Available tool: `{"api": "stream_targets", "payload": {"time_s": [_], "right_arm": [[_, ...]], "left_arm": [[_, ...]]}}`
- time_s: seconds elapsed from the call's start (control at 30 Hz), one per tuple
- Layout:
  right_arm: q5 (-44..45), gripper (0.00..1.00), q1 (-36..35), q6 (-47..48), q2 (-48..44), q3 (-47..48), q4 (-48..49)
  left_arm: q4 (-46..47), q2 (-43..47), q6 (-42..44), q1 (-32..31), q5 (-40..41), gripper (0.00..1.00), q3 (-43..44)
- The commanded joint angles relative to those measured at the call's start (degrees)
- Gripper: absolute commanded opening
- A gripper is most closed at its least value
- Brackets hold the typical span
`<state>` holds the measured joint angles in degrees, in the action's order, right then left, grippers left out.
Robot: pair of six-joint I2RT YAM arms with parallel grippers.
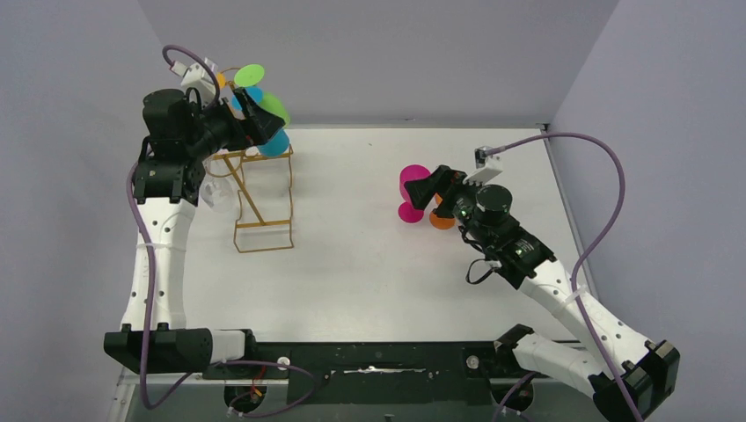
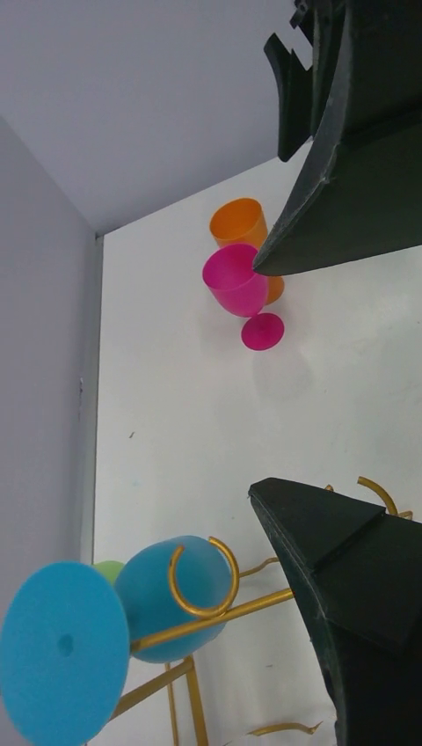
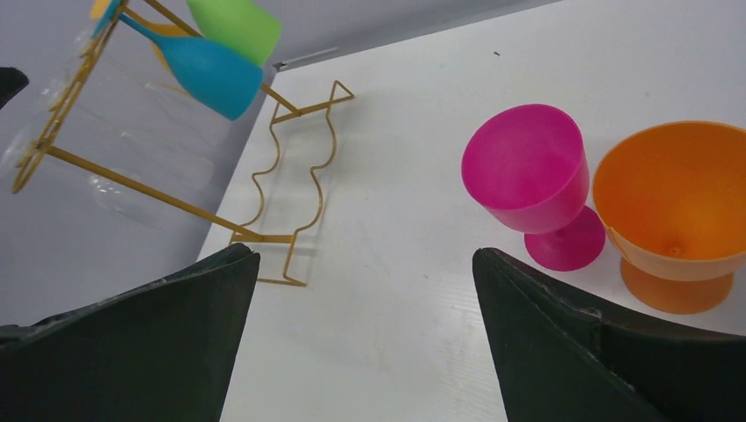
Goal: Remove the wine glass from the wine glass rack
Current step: Pick up the wine glass from the wine rack.
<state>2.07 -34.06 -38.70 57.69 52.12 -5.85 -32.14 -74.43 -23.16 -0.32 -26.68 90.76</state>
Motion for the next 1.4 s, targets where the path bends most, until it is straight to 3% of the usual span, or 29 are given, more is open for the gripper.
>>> {"api": "stream_targets", "payload": {"time_s": [0.0,0.23,0.53,0.77,1.17,1.37], "right_arm": [[-2.09,0.98,0.57,-1.29,-5.9,-4.68,11.66],[-4.5,0.98,0.73,-0.55,-7.29,-4.6,10.24],[-10.11,0.99,0.66,-0.95,-2.5,-0.1,6.06],[-14.44,0.98,0.66,-1.03,-2.58,-0.24,7.65],[-12.35,0.98,0.66,-2.03,-4.05,-1.2,7.49],[-10.04,0.98,0.67,-2.24,-5.43,-2.22,7.26]], "left_arm": [[3.47,-1.24,-1.44,2.67,-3.12,0.87,6.03],[0.99,-5.81,0.14,5.3,7.21,0.85,10.85],[-2.03,-12.68,1.18,5.92,10.49,0.79,17.17],[-0.07,-14.7,-0.92,6.54,10.94,0.75,16.93],[1.49,-17.05,-4.09,7.58,13.59,0.71,16.65],[6.36,-16.54,-6.65,8.38,14.21,0.61,12.36]]}}
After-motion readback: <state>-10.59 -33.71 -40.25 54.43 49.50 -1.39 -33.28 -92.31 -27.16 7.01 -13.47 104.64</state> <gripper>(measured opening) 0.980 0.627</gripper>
